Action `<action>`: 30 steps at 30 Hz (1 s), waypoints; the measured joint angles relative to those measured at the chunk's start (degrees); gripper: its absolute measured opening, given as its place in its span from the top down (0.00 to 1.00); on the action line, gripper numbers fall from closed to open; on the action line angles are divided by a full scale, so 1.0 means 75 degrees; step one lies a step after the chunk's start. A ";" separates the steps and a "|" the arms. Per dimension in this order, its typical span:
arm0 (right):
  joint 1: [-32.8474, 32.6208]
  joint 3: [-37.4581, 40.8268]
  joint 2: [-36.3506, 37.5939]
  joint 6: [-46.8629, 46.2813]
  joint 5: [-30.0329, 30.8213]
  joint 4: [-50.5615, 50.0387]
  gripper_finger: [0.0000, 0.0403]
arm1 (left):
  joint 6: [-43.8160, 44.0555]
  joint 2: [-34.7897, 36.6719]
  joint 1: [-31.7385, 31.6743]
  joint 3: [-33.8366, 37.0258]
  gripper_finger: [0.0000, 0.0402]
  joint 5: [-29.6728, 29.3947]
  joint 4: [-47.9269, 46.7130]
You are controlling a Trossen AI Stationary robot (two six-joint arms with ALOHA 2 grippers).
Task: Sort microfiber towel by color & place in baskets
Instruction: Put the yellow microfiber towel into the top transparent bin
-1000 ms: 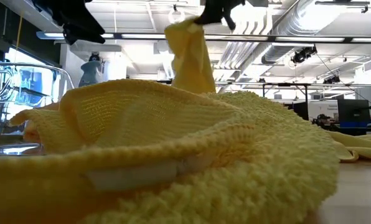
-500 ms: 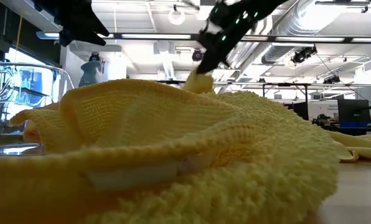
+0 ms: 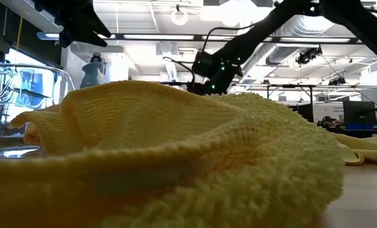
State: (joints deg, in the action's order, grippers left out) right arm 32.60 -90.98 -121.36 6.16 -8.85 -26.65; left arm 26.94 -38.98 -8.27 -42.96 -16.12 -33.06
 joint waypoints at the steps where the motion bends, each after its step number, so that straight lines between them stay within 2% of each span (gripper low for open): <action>1: 0.0000 0.0000 -0.0033 -0.0024 -0.0121 -0.0026 0.93 | 0.0000 0.0000 0.0000 0.0000 0.63 0.0000 -0.0003; 8: 0.0000 0.0000 -0.0058 -0.0223 -0.0147 0.0015 0.69 | 0.0000 0.0000 0.0000 0.0000 0.63 0.0002 -0.0006; 12: -0.0003 0.0000 -0.0058 -0.0174 -0.0147 0.0017 0.61 | -0.0003 0.0000 0.0000 0.0000 0.63 0.0000 -0.0006; 30: -0.0003 0.0000 -0.0058 -0.0162 -0.0138 0.0028 0.59 | -0.0020 0.0000 0.0001 0.0000 0.63 0.0004 -0.0011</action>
State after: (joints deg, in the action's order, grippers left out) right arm 32.58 -90.98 -121.80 4.95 -9.89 -26.44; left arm 26.79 -38.98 -8.26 -42.96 -16.09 -33.15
